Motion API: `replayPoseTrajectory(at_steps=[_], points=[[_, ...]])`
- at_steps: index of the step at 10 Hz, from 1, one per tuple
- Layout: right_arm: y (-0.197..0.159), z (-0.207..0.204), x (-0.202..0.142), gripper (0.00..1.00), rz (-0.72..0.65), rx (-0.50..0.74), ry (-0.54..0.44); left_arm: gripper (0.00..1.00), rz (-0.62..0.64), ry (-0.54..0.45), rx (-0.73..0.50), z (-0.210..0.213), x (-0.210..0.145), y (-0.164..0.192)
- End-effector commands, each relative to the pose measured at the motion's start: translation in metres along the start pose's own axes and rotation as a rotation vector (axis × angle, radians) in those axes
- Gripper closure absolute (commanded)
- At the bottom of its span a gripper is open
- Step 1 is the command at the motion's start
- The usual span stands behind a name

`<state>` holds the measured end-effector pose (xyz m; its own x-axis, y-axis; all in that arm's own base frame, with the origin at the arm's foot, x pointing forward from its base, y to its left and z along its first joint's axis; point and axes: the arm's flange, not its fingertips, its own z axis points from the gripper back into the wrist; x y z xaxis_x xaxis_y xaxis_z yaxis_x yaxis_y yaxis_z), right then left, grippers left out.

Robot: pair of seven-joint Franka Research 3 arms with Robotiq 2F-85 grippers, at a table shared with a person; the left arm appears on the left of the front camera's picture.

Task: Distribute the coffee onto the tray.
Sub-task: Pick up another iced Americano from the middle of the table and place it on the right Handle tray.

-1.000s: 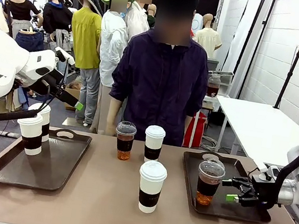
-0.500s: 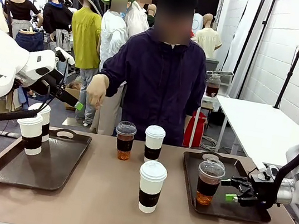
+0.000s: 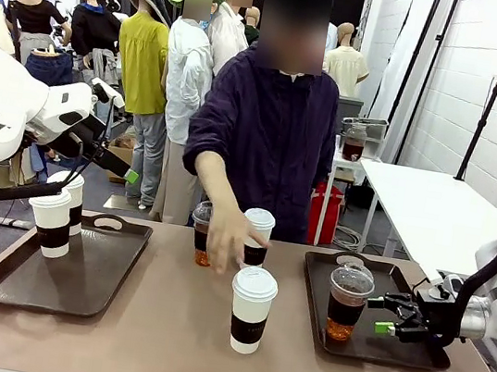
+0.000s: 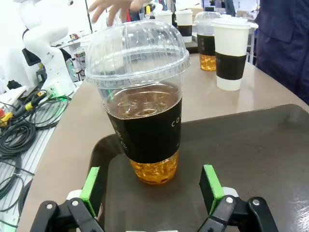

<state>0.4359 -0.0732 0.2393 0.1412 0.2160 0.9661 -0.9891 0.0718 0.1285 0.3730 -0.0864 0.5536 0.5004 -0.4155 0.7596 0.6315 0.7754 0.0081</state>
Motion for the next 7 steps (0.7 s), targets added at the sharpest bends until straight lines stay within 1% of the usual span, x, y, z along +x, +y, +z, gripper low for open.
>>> replayPoseTrajectory(at_steps=[1,2,4,7], points=[[-0.014,0.005,0.008,0.0,0.004,-0.011,0.016,0.0,0.004,-0.003,-0.004,0.001,-0.001,0.001],[-0.026,0.01,0.012,0.0,0.016,-0.019,0.036,0.0,0.004,-0.003,-0.004,0.001,-0.001,0.001],[-0.059,0.018,0.02,0.0,0.015,-0.026,0.035,0.0,0.004,-0.003,-0.004,0.001,-0.001,0.001],[-0.109,0.015,0.049,0.0,0.032,-0.018,0.004,0.0,0.004,-0.003,-0.004,0.001,-0.001,0.001]])
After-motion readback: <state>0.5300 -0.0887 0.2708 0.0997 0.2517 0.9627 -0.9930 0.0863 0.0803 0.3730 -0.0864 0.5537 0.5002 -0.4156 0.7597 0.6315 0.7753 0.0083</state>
